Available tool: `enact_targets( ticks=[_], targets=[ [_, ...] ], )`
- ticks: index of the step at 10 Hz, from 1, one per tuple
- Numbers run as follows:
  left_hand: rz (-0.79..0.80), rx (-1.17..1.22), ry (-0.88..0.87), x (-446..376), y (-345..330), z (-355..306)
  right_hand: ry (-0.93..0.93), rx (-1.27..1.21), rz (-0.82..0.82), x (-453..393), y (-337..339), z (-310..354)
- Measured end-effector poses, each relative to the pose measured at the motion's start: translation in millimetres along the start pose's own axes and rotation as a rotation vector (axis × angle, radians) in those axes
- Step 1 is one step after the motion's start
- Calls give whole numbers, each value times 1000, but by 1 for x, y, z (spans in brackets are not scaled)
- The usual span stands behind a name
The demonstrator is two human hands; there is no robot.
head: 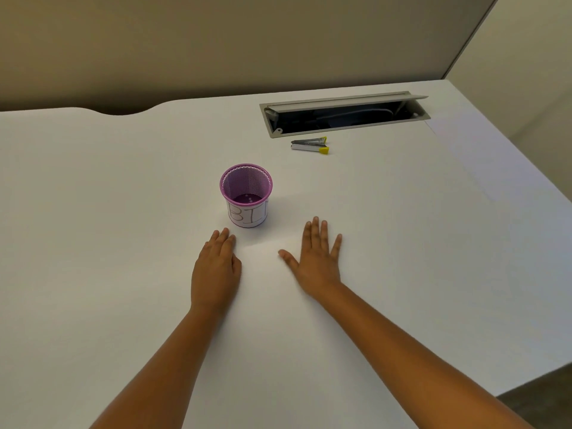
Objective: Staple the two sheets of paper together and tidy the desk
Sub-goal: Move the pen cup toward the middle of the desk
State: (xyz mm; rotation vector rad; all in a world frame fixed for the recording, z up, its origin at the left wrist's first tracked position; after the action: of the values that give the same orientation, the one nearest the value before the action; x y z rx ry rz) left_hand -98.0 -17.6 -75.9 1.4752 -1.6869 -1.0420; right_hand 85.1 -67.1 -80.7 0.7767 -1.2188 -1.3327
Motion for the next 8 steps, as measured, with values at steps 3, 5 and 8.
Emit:
enact_targets(
  ticks=[3, 5, 8],
  targets=[
    [10, 0, 2, 0, 0, 0, -46, -433, -430, -7, 2, -7],
    [16, -5, 3, 0, 1, 0, -173, -523, -513, -15, 6, -4],
    [7, 4, 4, 0, 0, 1, -227, -393, -523, -21, 15, 0]
  ],
)
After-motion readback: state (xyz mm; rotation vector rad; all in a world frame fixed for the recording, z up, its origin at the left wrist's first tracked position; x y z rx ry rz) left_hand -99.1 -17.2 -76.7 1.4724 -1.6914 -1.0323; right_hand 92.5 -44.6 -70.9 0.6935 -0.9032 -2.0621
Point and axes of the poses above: each hand's wrist, its own x-axis away from the middle knuckle, its own y-axis out of the back of the hand, z = x × y, the point moved 3 cm from there along -x, towards the middle knuckle, and after that the axes turned 10 degrees about y, right-handed, at the moved point
